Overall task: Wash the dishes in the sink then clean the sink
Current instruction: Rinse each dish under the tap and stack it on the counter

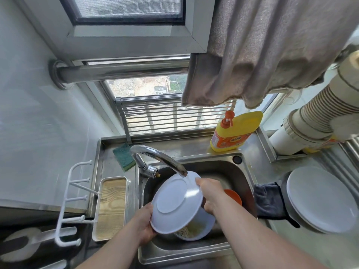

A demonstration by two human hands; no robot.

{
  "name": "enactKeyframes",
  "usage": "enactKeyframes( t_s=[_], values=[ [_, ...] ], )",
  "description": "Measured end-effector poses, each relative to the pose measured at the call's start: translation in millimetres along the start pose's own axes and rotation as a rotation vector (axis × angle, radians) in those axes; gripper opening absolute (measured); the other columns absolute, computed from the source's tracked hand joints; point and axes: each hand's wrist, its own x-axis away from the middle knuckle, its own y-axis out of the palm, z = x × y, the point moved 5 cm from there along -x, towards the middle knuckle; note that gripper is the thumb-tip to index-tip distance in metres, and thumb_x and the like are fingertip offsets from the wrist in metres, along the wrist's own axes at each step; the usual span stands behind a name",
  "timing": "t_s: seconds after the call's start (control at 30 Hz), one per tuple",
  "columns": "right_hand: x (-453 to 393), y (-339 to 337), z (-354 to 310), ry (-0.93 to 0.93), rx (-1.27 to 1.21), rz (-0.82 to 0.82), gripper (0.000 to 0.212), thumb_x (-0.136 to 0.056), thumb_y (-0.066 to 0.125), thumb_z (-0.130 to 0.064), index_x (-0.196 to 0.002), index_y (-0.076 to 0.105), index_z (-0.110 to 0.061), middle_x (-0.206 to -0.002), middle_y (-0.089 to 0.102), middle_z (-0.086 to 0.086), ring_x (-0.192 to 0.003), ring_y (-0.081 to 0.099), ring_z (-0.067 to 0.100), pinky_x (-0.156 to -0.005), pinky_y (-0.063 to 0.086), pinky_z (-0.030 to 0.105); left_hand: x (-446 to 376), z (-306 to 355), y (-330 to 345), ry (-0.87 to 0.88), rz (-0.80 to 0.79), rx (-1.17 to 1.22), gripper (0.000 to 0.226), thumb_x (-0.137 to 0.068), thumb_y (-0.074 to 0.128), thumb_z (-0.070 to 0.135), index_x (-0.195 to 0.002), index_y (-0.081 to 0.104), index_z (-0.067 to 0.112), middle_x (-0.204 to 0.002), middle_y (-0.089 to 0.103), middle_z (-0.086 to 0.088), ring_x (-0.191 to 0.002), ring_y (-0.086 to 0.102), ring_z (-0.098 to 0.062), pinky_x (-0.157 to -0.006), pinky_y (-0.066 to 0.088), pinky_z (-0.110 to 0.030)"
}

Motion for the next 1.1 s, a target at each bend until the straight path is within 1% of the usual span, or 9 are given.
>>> enactKeyframes(
  t_s=[0.1,0.23,0.37,0.5,0.7,0.9,0.97,1.03,1.1],
  values=[
    [3.4,2.0,-5.4,-0.015,0.052,-0.021,0.008,-0.097,0.068,-0.017,-0.100,0.072,-0.010,-0.107,0.071,0.015,-0.104,0.068,0.034,-0.096,0.057,0.049,0.1,-3.2,-8.0,-0.015,0.023,-0.011,0.028,-0.101,0.067,0.018,-0.129,0.069,0.014,-0.122,0.073,-0.025,-0.110,0.071,-0.049,-0.096,0.055,-0.068],
    [9.9,3.8,-6.7,-0.094,0.188,-0.111,0.020,-0.094,0.074,-0.024,-0.110,0.073,-0.014,-0.102,0.077,0.012,-0.096,0.075,0.034,-0.086,0.063,0.052,-4.0,-3.9,-8.3,0.025,0.063,-0.072,0.029,-0.103,0.066,0.022,-0.130,0.067,0.011,-0.118,0.075,-0.024,-0.109,0.072,-0.047,-0.090,0.059,-0.063],
    [20.6,-4.2,-3.5,-0.201,0.304,-0.215,0.008,-0.098,0.067,-0.012,-0.099,0.075,-0.014,-0.092,0.076,0.009,-0.075,0.070,0.023,-0.067,0.059,0.038,-4.4,-5.6,4.1,-0.072,0.122,-0.149,0.055,-0.096,0.065,0.060,-0.121,0.073,0.012,-0.117,0.076,-0.018,-0.111,0.070,-0.040,-0.090,0.060,-0.055],
    [28.0,-36.9,4.1,-0.350,0.390,-0.248,0.023,-0.102,0.062,-0.024,-0.088,0.080,-0.022,-0.084,0.077,0.001,-0.077,0.064,0.015,-0.072,0.051,0.036,-4.5,-5.3,20.5,-0.132,0.124,-0.134,0.071,-0.095,0.055,0.073,-0.131,0.064,0.014,-0.130,0.065,-0.014,-0.111,0.065,-0.036,-0.078,0.059,-0.046],
    [26.6,-104.2,31.1,-0.382,0.207,-0.168,0.019,-0.103,0.064,-0.017,-0.096,0.082,-0.018,-0.099,0.078,0.013,-0.086,0.069,0.023,-0.085,0.057,0.050,5.5,0.8,70.8,0.003,0.095,-0.140,0.036,-0.108,0.053,0.043,-0.125,0.064,0.013,-0.099,0.074,-0.013,-0.113,0.067,-0.041,-0.083,0.057,-0.042],
    [39.7,-129.6,26.7,-0.491,0.150,-0.115,0.022,-0.099,0.065,-0.004,-0.089,0.082,-0.014,-0.089,0.078,0.013,-0.078,0.068,0.018,-0.071,0.055,0.024,17.7,15.1,103.5,-0.031,-0.026,0.081,0.064,-0.110,0.038,0.052,-0.106,0.068,-0.005,-0.076,0.075,-0.025,-0.084,0.069,-0.038,-0.078,0.056,-0.049],
    [42.9,-128.9,20.2,-0.597,0.353,-0.127,0.023,-0.097,0.069,-0.006,-0.085,0.082,-0.021,-0.083,0.078,0.003,-0.077,0.067,0.009,-0.072,0.051,0.021,12.9,19.9,101.4,-0.046,0.014,0.059,0.045,-0.109,0.049,0.030,-0.112,0.062,-0.013,-0.078,0.071,-0.027,-0.073,0.065,-0.038,-0.069,0.057,-0.047],
    [48.5,-123.5,13.3,-0.736,0.576,-0.129,0.022,-0.094,0.074,-0.012,-0.082,0.082,-0.029,-0.082,0.077,-0.009,-0.079,0.069,0.001,-0.075,0.050,0.018,13.0,20.6,91.7,-0.063,0.070,0.019,0.026,-0.100,0.036,-0.004,-0.114,0.052,-0.020,-0.084,0.065,-0.034,-0.079,0.058,-0.043,-0.077,0.055,-0.052],
    [54.2,-116.3,10.8,-0.883,0.729,-0.120,0.013,-0.087,0.077,-0.019,-0.082,0.080,-0.030,-0.089,0.076,-0.022,-0.089,0.068,-0.006,-0.082,0.048,0.009,8.3,18.8,77.5,-0.078,0.060,-0.007,0.051,-0.082,0.025,-0.017,-0.125,0.053,-0.014,-0.113,0.063,-0.039,-0.103,0.058,-0.055,-0.085,0.051,-0.063]
  ],
)
